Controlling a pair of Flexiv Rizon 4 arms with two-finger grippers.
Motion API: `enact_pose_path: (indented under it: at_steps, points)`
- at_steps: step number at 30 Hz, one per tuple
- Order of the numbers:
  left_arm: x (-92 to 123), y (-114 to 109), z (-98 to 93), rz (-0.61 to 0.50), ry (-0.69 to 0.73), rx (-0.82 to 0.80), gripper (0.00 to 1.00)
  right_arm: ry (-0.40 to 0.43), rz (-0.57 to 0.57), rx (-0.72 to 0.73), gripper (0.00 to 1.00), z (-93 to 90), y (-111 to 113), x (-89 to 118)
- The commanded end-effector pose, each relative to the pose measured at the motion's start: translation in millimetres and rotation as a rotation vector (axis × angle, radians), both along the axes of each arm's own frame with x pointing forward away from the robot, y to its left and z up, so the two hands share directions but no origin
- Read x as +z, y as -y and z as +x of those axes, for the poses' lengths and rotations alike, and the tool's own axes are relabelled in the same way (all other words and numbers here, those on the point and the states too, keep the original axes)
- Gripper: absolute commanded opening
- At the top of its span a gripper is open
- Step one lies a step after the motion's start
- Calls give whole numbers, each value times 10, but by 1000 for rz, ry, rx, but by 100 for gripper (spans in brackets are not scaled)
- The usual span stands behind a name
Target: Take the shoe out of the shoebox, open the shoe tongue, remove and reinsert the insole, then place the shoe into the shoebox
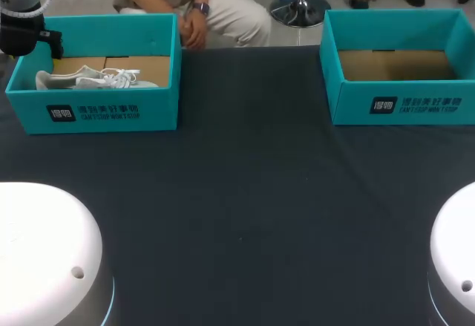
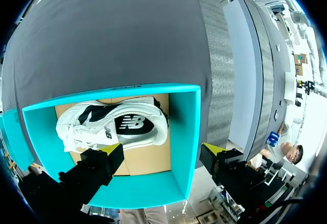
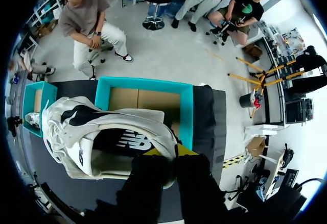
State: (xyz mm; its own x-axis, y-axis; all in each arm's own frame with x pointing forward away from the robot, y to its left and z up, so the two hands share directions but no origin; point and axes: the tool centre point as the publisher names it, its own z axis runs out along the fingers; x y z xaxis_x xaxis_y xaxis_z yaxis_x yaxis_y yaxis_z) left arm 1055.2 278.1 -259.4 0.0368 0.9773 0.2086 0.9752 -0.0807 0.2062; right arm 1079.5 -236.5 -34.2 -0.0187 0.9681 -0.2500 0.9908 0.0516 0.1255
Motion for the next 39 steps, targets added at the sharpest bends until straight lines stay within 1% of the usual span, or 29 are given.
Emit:
enact_pose_path:
  at_steps: [1, 7, 8, 9, 10, 39]
  points:
    - [0, -3, -4, 0, 1, -1, 100, 96, 6, 41, 0, -735, -169, -17]
    - [0, -3, -4, 0, 1, -1, 100, 37, 34, 59, 0, -1091, -425, -19]
    - [0, -3, -4, 0, 1, -1, 100, 34, 43, 63, 0, -1124, -453, -11]
    - [0, -3, -4, 0, 1, -1, 100, 21, 25, 63, 0, -1147, -478, 2]
    - [0, -3, -4, 0, 1, -1, 100, 18, 42, 68, 0, -1158, -504, 26]
    - [0, -3, -4, 0, 1, -1, 100, 18, 42, 68, 0, -1158, -504, 26]
